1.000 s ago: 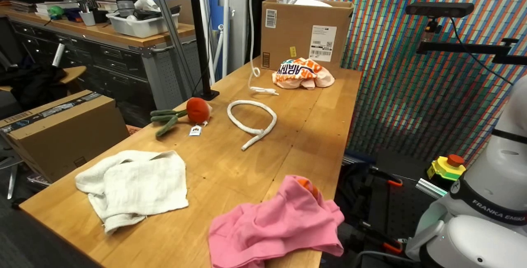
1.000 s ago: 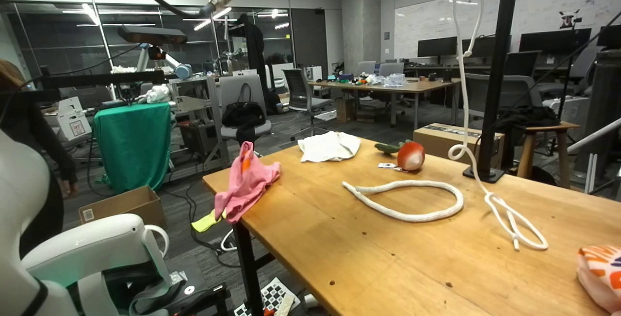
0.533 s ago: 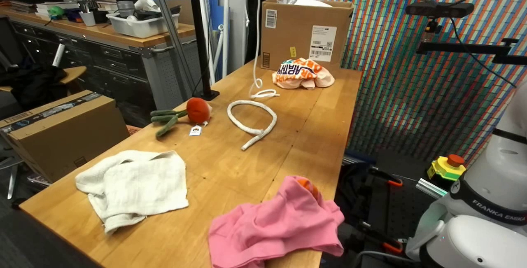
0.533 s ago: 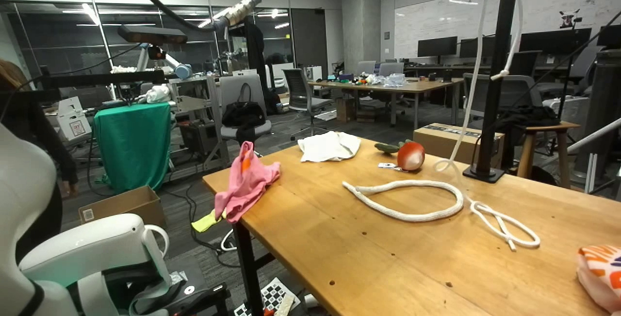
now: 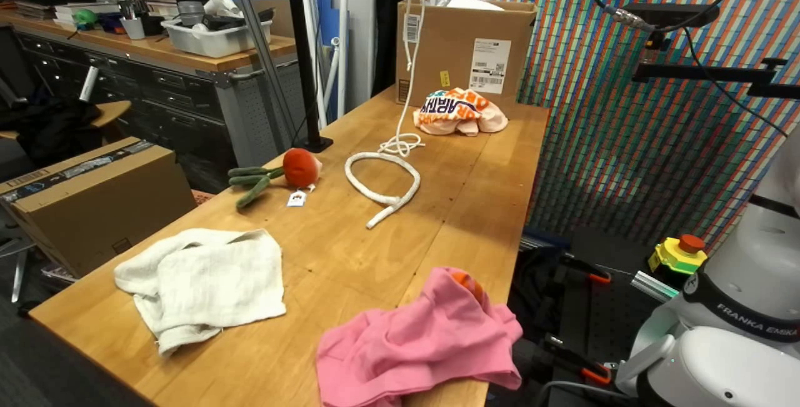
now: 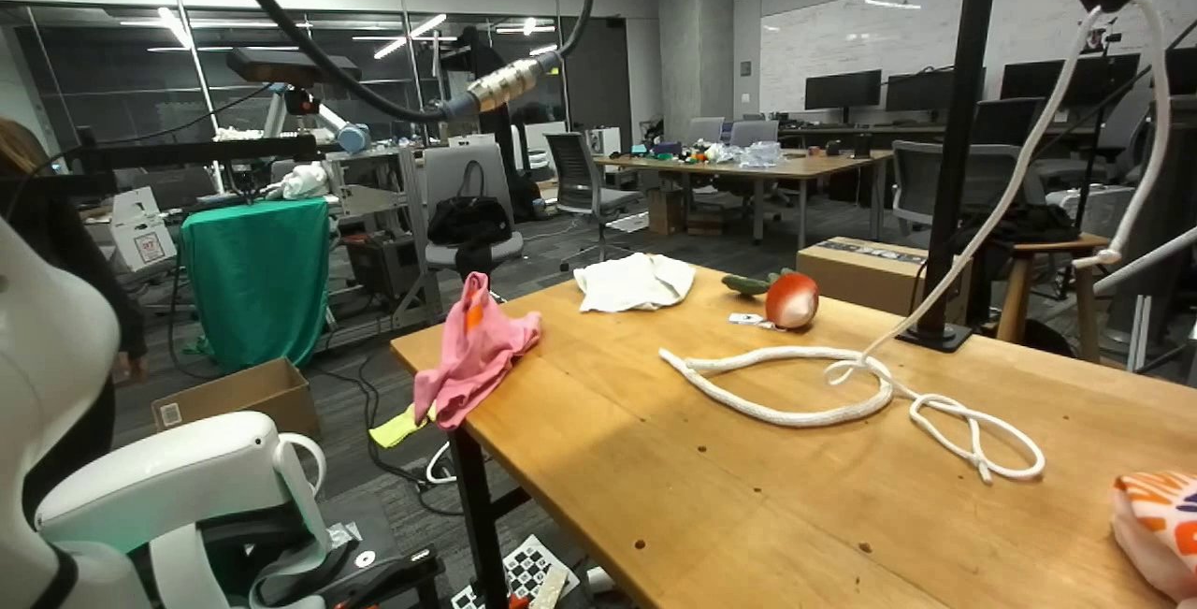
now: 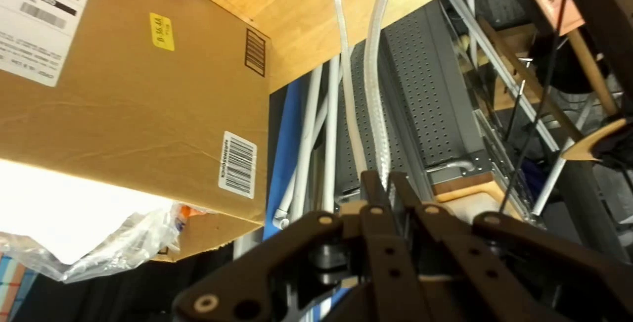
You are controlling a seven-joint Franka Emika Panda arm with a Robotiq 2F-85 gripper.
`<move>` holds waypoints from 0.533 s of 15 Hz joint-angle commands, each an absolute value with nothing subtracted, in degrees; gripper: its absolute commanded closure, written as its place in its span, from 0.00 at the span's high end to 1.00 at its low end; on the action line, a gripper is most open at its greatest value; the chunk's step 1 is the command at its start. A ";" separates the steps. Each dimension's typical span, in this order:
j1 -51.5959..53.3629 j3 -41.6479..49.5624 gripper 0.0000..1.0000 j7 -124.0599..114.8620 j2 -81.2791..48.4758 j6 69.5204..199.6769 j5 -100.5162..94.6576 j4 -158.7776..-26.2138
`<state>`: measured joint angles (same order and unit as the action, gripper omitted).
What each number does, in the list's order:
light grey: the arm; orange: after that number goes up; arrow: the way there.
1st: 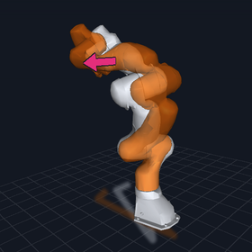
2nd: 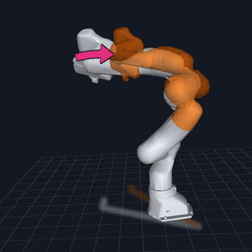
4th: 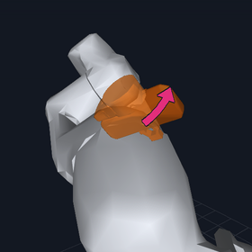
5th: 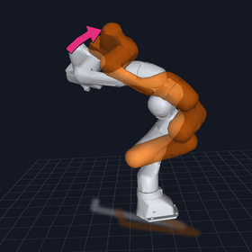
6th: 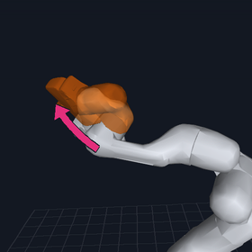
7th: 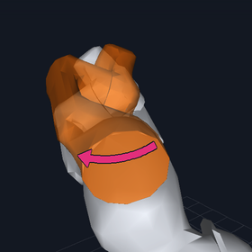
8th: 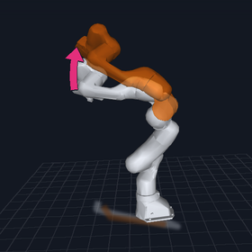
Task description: Move the peach shirt to the right, move the white towel and pink shirt to the left, move the radish backwards, move the long white rope to the right
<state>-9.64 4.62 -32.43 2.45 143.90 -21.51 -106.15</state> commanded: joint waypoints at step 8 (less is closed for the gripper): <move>-6.34 5.80 0.09 -34.18 -8.32 141.39 -21.38 -90.15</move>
